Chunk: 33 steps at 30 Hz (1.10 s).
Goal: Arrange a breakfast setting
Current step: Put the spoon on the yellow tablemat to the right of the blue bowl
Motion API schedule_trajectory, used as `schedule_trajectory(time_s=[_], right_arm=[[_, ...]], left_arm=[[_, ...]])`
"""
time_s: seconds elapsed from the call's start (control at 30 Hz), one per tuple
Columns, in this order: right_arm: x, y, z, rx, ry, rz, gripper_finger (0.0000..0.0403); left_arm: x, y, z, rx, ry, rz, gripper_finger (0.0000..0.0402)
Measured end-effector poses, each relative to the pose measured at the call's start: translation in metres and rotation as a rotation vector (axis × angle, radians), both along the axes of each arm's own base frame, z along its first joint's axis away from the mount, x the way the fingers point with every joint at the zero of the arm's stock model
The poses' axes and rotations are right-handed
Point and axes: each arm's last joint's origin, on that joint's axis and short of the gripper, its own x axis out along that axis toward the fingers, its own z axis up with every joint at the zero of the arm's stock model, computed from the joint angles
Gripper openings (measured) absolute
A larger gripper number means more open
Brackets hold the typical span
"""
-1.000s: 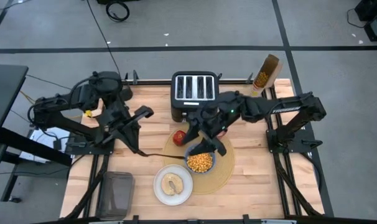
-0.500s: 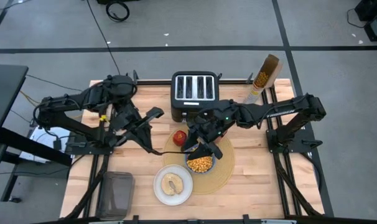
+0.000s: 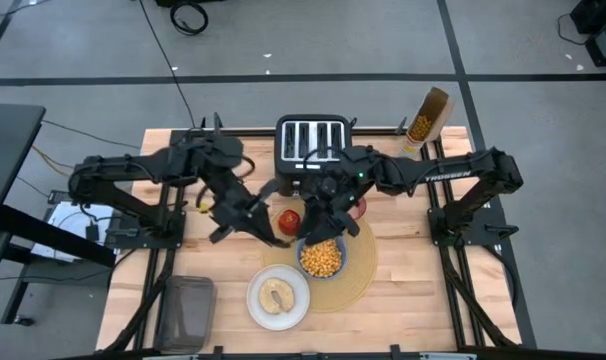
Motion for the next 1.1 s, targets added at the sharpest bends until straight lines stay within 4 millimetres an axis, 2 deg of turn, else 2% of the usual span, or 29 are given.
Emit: schedule_trajectory(time_s=[0.13,0.37,0.63,1.1], right_arm=[[-0.001,-0.006,-0.002,0.045,0.07,0.039,0.0231],[-0.006,-0.021,-0.019,0.095,0.306,0.031,0.0228],[-0.006,-0.04,-0.02,0.09,0.3,-0.001,0.0219],[-0.009,-0.046,-0.027,0.039,0.341,-0.047,0.0186]], left_arm=[[0.011,-0.004,-0.013,0.11,-0.016,0.018,0.0009],[0.022,-0.012,-0.031,0.383,-0.06,0.095,0.0009],[0.032,-0.019,-0.045,0.753,-0.138,0.166,0.0009],[0.035,-0.017,-0.046,0.892,-0.2,0.163,0.0009]])
